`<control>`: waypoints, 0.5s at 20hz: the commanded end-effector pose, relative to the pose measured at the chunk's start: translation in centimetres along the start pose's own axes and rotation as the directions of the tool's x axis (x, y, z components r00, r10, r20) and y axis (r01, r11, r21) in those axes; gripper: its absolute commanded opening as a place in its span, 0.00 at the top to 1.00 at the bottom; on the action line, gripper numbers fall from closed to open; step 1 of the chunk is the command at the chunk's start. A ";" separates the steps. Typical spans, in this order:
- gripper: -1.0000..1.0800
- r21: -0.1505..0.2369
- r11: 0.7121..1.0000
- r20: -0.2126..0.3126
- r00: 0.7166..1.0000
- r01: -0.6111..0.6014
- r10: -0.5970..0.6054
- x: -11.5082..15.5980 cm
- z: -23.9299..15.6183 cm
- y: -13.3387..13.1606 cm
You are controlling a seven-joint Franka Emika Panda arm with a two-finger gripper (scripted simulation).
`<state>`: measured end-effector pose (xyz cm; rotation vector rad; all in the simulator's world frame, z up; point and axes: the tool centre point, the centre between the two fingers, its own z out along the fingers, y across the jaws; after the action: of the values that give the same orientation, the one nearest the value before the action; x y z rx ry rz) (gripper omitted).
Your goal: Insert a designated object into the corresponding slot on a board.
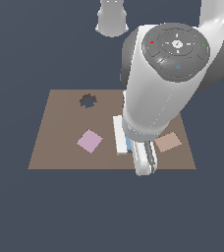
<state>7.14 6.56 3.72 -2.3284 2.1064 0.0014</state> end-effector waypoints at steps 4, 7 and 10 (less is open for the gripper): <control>0.04 0.000 1.000 0.000 1.000 -0.003 0.003 0.1 0.7 0.0; 0.04 0.000 1.000 0.000 1.000 -0.003 0.003 0.1 0.7 0.0; 0.04 0.000 1.000 0.000 1.000 -0.003 0.003 0.1 0.7 0.0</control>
<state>7.18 6.51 3.04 -2.3256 2.1104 0.0020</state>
